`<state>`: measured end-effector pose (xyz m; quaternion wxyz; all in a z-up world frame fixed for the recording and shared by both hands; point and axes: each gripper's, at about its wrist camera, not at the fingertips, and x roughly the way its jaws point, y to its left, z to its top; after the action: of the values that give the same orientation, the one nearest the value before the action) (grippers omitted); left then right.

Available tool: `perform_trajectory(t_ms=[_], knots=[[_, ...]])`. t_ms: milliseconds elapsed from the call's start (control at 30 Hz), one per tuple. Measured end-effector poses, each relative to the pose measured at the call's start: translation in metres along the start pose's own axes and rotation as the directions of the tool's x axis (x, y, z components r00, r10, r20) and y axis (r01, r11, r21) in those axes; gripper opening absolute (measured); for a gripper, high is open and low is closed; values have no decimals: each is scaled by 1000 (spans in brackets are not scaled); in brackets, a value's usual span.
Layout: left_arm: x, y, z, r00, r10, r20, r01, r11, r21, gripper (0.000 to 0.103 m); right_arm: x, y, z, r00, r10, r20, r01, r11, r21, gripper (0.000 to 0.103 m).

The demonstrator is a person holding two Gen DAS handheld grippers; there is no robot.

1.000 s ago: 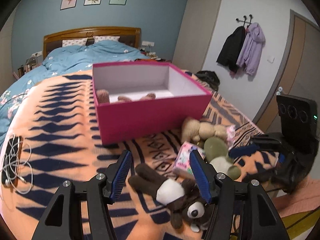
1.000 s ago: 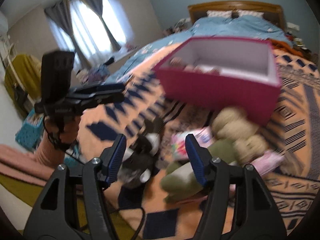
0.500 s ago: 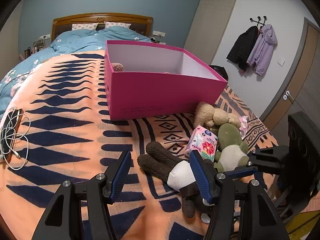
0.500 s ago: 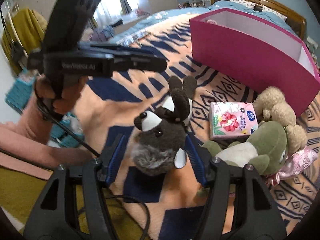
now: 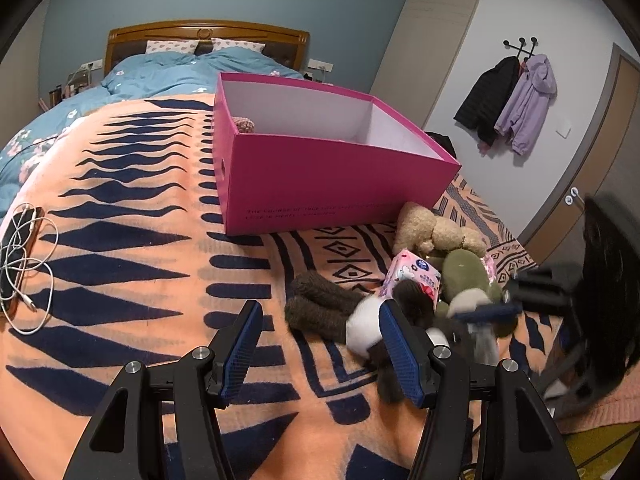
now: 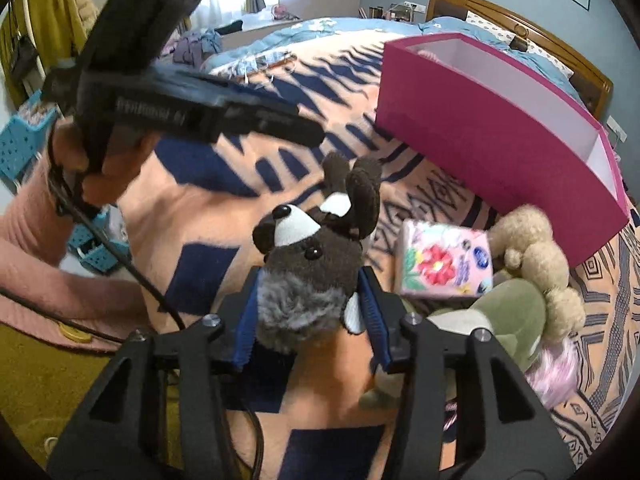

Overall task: Organize objects
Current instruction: 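Move both tools to the grey mouse plush and grasp it, then carry the grey mouse with both tools into the pink box and release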

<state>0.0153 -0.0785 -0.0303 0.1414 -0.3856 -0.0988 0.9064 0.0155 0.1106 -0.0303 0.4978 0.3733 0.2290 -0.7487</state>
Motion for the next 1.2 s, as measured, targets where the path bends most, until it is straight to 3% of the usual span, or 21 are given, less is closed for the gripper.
perform_trajectory(t_ms=[333,500,667,967,1133,1200], knots=[[15,-7,3,999,-50,-20,50,998,34,62,-6,-69,38,994,92,65,-100,986,132,49],[36,-18,13,996,-84,-38,87,994,64,62,-1,-107,47,982,168,87,-184,955,234,49],[60,-29,27,992,-117,-55,121,989,80,62,3,-132,42,974,189,123,-220,916,335,50],[94,-34,40,986,-137,-99,143,988,59,62,-14,-154,18,984,58,171,-133,872,470,59],[98,-34,41,983,-152,-102,158,986,49,62,-26,-138,10,983,-5,185,-85,875,477,61],[99,-33,41,983,-154,-103,159,986,50,62,-25,-127,10,985,-60,161,-23,882,471,66]])
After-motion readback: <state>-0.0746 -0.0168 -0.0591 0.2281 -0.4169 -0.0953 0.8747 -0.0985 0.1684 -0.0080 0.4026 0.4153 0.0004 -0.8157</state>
